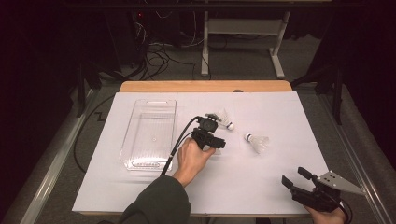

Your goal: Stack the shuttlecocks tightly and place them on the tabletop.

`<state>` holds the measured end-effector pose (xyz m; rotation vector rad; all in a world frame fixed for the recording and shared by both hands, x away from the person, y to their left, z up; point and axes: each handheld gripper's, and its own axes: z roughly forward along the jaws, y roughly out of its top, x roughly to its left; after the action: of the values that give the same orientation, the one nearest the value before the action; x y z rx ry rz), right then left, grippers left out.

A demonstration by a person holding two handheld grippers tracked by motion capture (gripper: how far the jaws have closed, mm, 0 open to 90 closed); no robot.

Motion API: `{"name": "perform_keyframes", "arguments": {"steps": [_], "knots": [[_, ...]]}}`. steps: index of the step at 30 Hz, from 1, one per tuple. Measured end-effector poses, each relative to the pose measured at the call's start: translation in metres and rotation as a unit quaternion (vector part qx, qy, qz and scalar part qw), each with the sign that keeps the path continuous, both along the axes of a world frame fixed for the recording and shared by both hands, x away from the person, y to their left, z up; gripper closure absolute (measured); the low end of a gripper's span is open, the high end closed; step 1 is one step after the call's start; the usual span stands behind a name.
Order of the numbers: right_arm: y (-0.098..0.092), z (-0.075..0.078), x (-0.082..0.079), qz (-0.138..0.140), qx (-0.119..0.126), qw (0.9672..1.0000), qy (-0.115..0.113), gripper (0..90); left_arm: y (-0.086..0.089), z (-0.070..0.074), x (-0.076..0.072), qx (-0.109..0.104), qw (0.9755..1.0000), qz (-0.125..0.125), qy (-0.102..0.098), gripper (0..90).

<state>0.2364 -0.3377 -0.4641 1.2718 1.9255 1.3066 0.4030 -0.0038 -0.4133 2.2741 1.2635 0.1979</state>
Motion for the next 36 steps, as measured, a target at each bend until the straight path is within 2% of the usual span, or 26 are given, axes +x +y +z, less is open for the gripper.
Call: {"name": "perform_keyframes", "arguments": {"steps": [8,19,33,36], "knots": [[0.0,0.0,0.0,0.001,0.001,1.0,0.0,26.4,-0.002,-0.002,-0.001,0.01,0.9999,-0.002,0.002,37.7],[-0.001,0.0,0.0,0.0,0.003,1.0,0.001,26.4,-0.003,-0.004,-0.003,0.021,0.9997,-0.012,0.009,45.4],[-0.001,0.0,-0.001,-0.001,0.004,1.0,0.001,26.4,-0.004,-0.01,-0.005,0.04,0.9989,-0.023,0.009,65.6],[-0.001,0.0,-0.001,-0.002,0.005,1.0,0.002,26.4,-0.004,-0.009,-0.006,0.042,0.9988,-0.025,0.004,69.1]]}}
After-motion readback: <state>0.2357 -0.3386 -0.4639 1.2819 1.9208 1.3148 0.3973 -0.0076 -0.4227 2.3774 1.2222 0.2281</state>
